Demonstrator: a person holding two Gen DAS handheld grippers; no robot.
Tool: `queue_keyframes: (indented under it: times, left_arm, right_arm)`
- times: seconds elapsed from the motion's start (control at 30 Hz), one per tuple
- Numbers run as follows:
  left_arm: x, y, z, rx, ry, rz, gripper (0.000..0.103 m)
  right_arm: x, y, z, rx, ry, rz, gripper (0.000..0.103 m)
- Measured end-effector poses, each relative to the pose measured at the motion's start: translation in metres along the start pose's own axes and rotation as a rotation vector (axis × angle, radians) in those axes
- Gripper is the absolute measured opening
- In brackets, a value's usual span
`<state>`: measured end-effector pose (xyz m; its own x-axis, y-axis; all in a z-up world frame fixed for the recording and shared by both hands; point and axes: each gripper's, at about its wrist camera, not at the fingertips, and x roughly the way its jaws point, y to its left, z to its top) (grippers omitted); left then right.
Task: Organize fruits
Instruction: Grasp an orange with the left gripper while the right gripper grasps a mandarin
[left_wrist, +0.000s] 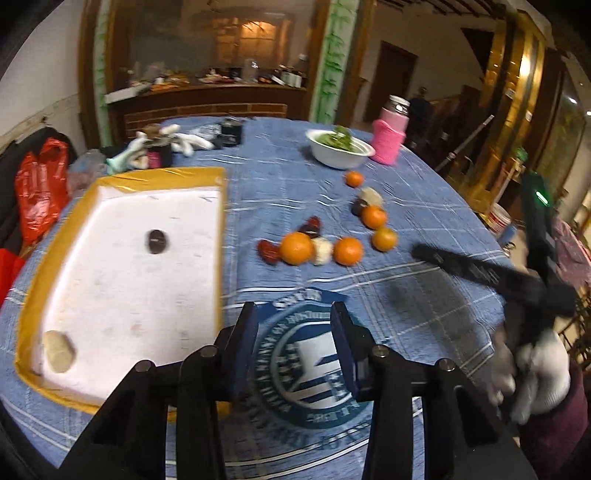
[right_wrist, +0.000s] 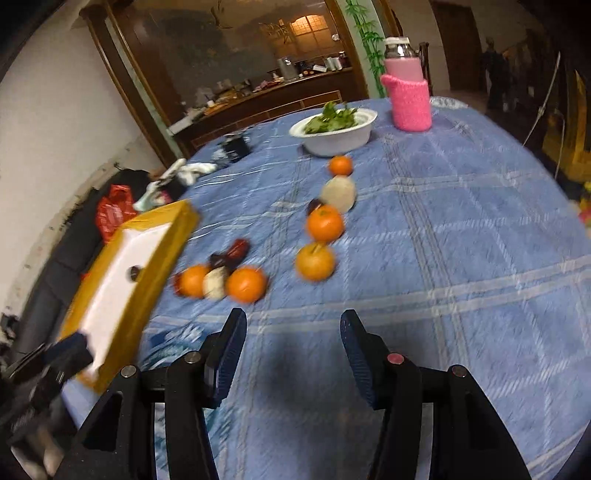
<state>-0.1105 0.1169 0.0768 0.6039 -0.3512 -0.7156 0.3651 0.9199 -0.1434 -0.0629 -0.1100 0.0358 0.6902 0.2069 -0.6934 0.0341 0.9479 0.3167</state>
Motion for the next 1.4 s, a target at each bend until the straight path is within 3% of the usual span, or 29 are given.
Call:
queue_keyframes:
  times: [0.23,0.37,0.47,0.63,0.73,0.97,1.03,1.07,1.1,1.27,1.4]
  left_arm:
    - [0.026,-0.020,0.017,0.037,0.029,-0.034,0.040]
    - [0.048,-0.046,0.029,0.130,0.032,-0.052,0.039]
    - [0.073,-0.069,0.035,0.232,0.055,-0.054,0.039]
    - [0.122,-0.090,0.044,0.348,0.112,-0.015,0.039]
    - [0.134,-0.097,0.045,0.415,0.087,0.064,0.049]
    - [0.151,-0.106,0.036,0.555,0.083,0.166,0.070]
    - [0.151,-0.100,0.039,0.533,0.088,0.139,0.068]
    - [0.149,-0.097,0.041,0.518,0.080,0.147,0.055]
    - [0.147,-0.097,0.042,0.514,0.069,0.160,0.031]
    - [0.129,-0.083,0.049,0.394,0.049,0.079,0.030]
    - [0.094,-0.057,0.050,0.227,0.017,0.005,0.031]
  right_arm:
    - [0.056,-0.013,0.035,0.008,0.065,-0.033,0.057]
    - [0.079,-0.014,0.035,0.003,0.089,-0.015,0.056]
    - [0.082,-0.012,0.034,-0.026,0.074,-0.013,0.036]
    - [0.073,-0.023,0.036,0.015,0.045,-0.001,0.035]
    - [0.058,-0.039,0.041,0.070,-0.006,0.003,0.035]
    - [0.058,-0.046,0.044,0.125,0.014,0.030,0.035]
    - [0.058,-0.043,0.045,0.118,0.009,0.031,0.035]
    - [0.057,-0.043,0.044,0.115,0.005,0.031,0.035]
    - [0.056,-0.043,0.044,0.116,0.003,0.030,0.035]
    - [0.056,-0.050,0.044,0.139,0.004,0.042,0.035]
    - [0.053,-0.058,0.043,0.199,0.000,0.162,0.036]
